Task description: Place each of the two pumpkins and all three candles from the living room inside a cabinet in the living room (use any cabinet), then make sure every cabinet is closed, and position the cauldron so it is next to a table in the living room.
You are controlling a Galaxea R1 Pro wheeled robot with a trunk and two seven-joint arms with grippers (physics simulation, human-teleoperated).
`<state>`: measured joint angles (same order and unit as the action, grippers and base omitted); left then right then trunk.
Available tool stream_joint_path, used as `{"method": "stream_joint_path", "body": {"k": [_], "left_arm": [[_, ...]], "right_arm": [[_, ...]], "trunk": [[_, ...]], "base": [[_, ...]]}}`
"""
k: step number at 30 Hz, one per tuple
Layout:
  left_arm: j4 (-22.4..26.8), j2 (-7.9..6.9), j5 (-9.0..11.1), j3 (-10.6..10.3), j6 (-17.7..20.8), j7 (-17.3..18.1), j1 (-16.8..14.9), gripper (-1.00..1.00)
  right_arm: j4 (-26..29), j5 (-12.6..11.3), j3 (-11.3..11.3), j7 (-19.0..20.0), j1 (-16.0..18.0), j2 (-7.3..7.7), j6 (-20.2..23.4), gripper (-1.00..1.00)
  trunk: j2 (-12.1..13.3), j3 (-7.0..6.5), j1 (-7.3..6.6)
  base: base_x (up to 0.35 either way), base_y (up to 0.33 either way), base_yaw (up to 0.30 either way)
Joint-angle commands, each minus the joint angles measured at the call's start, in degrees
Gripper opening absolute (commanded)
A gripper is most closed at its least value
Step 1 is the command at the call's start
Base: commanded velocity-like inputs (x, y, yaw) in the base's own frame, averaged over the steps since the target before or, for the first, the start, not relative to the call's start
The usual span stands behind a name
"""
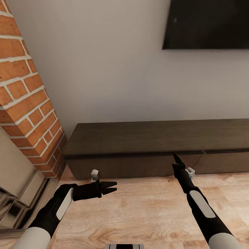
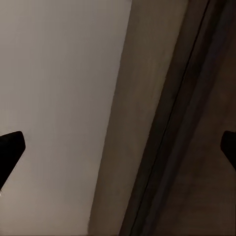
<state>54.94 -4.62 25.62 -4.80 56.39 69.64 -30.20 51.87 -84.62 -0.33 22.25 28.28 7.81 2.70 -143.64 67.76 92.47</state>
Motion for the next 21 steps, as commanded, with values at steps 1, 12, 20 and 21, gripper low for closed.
{"method": "stream_joint_path", "body": {"k": [1,12,20,21], "left_arm": [[0.0,-0.04,0.2,-0.1,0.4,0.0,0.0,1.0],[0.0,-0.04,0.2,-0.1,0.4,0.1,0.0,1.0],[0.0,-0.03,0.2,-0.1,0.4,0.0,0.0,1.0],[0.0,-0.03,0.2,-0.1,0.4,0.0,0.0,1.0]], "right_arm": [[0.0,-0.7,0.0,0.3,0.0,0.01,0.3,1.0],[-2.4,-1.1,0.0,0.2,0.0,0.01,0.2,1.0],[-2.5,-1.1,0.0,0.2,0.0,0.01,0.2,1.0],[-2.6,-1.1,0.0,0.2,0.0,0.01,0.2,1.0]], "trunk": [[0.0,0.04,0.0],[0.0,0.04,0.0],[0.0,0.04,0.0],[0.0,0.04,0.0]], "base": [[0.078,0.0,0.0],[0.047,0.0,0.0],[0.113,0.0,0.0],[0.1,0.0,0.0]]}}
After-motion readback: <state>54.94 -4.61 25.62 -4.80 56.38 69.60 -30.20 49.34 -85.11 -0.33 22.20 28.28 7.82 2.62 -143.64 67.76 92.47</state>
